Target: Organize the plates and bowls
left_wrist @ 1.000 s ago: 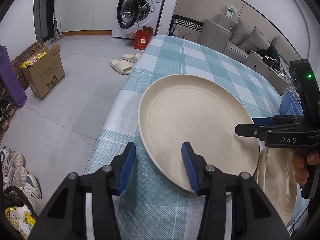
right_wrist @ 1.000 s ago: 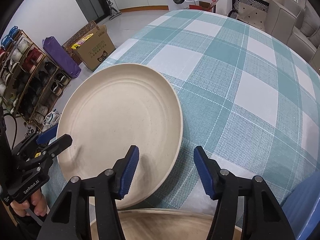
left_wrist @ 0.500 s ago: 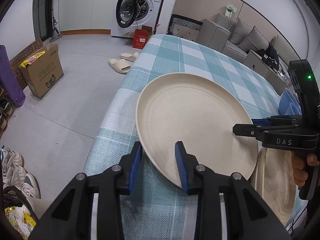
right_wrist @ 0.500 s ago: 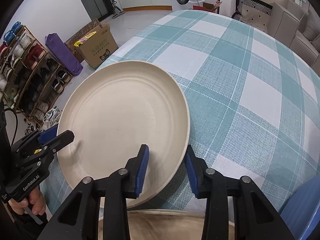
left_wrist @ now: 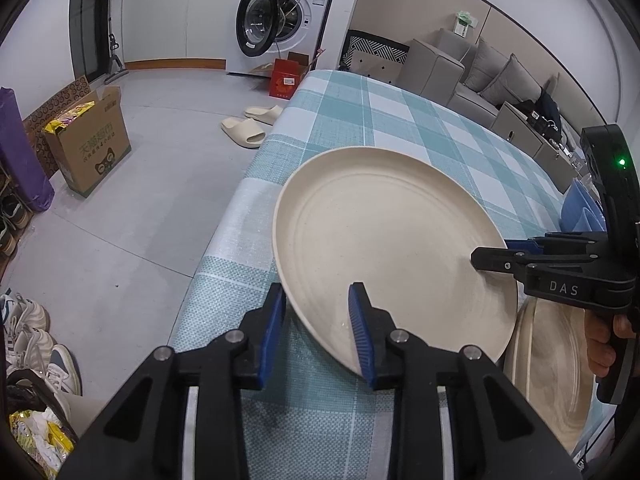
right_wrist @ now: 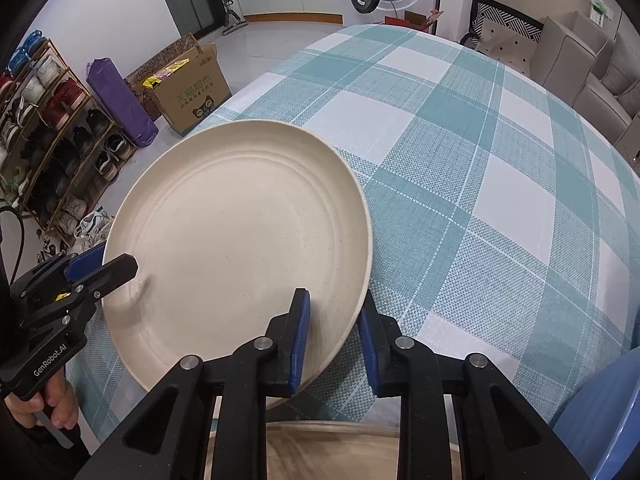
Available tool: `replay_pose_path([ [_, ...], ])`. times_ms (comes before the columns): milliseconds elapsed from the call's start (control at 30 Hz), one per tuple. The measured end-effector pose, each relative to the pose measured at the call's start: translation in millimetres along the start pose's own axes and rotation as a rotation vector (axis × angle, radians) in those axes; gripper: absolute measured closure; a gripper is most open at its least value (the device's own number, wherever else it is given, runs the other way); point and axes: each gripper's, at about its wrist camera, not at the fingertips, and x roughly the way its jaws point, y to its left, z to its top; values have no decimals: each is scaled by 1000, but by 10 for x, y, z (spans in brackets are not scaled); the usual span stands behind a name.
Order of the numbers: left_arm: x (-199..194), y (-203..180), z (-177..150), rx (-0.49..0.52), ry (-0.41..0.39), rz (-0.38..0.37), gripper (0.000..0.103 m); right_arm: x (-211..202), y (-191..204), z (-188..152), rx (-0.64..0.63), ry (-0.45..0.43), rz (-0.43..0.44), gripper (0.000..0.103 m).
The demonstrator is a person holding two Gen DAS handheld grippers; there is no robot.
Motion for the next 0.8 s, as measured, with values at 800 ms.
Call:
replay_pose_path([
  [800,-81,17,36,-7,-28,17,72,-85,44,4,-16,-36,5,82],
])
